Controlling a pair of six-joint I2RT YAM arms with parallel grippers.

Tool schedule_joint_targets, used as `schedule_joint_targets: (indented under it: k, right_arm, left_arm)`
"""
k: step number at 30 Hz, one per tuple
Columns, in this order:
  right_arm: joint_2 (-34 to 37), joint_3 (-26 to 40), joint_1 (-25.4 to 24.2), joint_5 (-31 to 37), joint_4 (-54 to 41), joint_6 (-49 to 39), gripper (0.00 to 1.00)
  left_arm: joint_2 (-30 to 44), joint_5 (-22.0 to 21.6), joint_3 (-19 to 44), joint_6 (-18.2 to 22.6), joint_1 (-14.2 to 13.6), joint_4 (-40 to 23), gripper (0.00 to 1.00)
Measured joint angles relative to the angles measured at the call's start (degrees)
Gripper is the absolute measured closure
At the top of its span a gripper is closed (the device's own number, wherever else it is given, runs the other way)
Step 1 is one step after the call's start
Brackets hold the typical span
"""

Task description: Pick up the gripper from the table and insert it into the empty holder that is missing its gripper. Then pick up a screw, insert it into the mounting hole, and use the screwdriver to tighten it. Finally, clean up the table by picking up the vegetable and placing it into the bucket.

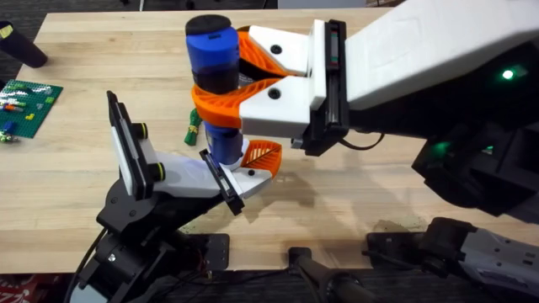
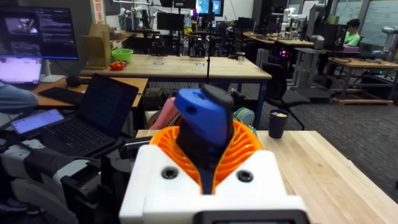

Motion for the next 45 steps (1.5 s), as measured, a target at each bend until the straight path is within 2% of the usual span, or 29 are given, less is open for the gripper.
schedule_joint_targets:
  k: [20,32,36,41,45]
  right_arm:
    - [0.00,0.00,-0.37,0.66,-0.22,0.01,0.936]
    - [0.00,0.14,-3.12,-0.43,-1.00,0.98,0.936]
    - [0.00,3.07,-3.92,-1.38,-6.99,1.32,0.936]
    - [0.37,9.18,-4.02,-2.22,-18.89,1.08,0.936]
    - [1.33,11.20,-4.02,-3.84,-20.40,0.82,0.936]
  left_arm:
    - [0.00,0.17,0.00,-0.43,0.00,0.20,0.989]
    - [0.00,0.19,0.00,-0.43,0.00,0.20,0.989]
    - [0.01,0.21,0.00,-0.44,0.00,0.22,0.989]
    - [0.01,0.37,0.00,-0.41,0.00,0.27,0.989]
    - [0.01,0.37,0.00,-0.43,0.00,0.25,0.989]
